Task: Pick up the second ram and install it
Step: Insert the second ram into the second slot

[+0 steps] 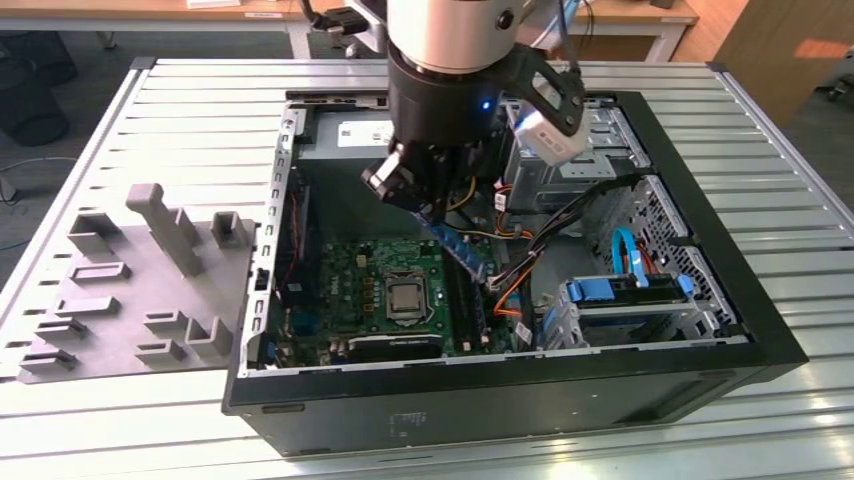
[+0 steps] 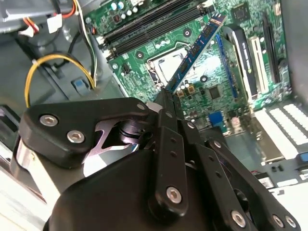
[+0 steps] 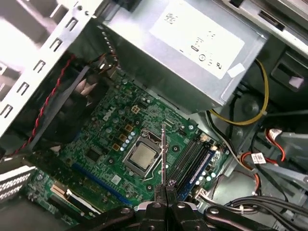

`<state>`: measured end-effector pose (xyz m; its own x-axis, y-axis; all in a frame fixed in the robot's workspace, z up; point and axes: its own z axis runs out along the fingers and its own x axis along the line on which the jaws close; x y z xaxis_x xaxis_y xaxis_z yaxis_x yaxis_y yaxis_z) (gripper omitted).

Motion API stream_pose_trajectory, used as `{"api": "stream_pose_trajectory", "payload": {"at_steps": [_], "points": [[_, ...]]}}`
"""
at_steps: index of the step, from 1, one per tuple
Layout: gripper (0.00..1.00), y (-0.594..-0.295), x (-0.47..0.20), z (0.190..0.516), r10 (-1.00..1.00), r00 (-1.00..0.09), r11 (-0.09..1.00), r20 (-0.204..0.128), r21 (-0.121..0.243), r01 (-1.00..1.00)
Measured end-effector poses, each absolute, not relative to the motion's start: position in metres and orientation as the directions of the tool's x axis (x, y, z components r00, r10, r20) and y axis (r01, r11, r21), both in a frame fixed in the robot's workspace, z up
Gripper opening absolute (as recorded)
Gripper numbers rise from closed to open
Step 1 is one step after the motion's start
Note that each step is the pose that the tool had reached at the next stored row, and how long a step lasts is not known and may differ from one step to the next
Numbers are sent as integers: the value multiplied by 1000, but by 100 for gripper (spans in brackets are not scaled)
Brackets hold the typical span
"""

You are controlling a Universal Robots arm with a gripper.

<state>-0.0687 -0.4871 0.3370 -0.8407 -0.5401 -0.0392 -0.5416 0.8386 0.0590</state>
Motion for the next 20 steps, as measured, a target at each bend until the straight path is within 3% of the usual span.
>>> {"api": "stream_pose_trajectory", "payload": {"at_steps": [20], "points": [[11,-487,-69,333,-206,-978,976,-39,59,-208]]}}
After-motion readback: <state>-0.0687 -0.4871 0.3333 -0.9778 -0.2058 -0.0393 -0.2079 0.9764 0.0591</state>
